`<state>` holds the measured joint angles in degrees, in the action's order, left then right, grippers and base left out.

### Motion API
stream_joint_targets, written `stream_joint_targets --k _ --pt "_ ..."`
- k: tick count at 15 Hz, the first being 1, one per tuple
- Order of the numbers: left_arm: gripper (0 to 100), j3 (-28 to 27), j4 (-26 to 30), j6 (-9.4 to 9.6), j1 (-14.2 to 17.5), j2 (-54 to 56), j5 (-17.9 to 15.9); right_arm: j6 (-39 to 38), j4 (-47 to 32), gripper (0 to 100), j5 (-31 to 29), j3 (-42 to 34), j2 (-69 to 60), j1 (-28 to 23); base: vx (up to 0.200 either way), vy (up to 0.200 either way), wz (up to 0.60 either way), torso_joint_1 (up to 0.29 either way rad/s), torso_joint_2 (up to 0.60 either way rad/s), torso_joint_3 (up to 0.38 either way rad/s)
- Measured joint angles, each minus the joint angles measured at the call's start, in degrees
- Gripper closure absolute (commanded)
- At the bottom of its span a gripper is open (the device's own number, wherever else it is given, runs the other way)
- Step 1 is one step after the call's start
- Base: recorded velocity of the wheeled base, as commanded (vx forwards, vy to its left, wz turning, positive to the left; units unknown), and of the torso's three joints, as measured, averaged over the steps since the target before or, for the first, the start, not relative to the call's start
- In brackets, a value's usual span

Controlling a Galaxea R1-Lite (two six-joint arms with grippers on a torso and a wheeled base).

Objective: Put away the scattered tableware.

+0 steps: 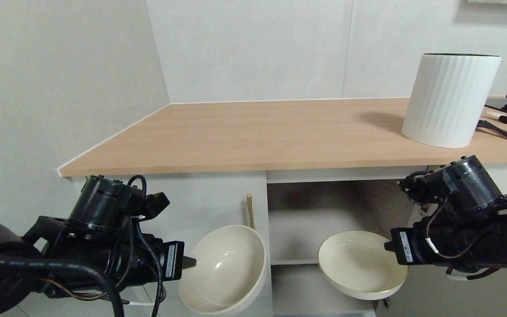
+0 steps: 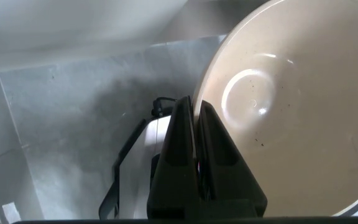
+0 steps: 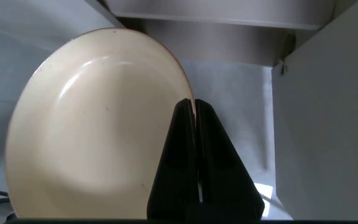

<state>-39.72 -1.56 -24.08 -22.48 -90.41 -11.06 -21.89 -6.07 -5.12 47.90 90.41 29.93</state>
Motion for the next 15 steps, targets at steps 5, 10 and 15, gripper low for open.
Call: stream_joint_targets --k 5,10,15 --pt "100 -0.02 0.91 0.0 -1.39 -1.02 0.06 -0.4 4.6 100 0.22 0.0 5.77 0.68 0.0 0.0 0.0 0.0 0.0 0.0" --pt "100 -0.13 0.96 0.02 -1.55 -1.6 0.09 -1.5 13.86 100 -0.07 -0.16 16.92 0.28 0.0 0.0 0.0 0.0 0.0 0.0" --pt "100 -0.18 0.99 0.0 -1.58 -1.93 0.11 -2.38 29.14 100 -0.67 0.22 27.08 -3.61 0.0 0.0 0.0 0.0 0.0 0.0"
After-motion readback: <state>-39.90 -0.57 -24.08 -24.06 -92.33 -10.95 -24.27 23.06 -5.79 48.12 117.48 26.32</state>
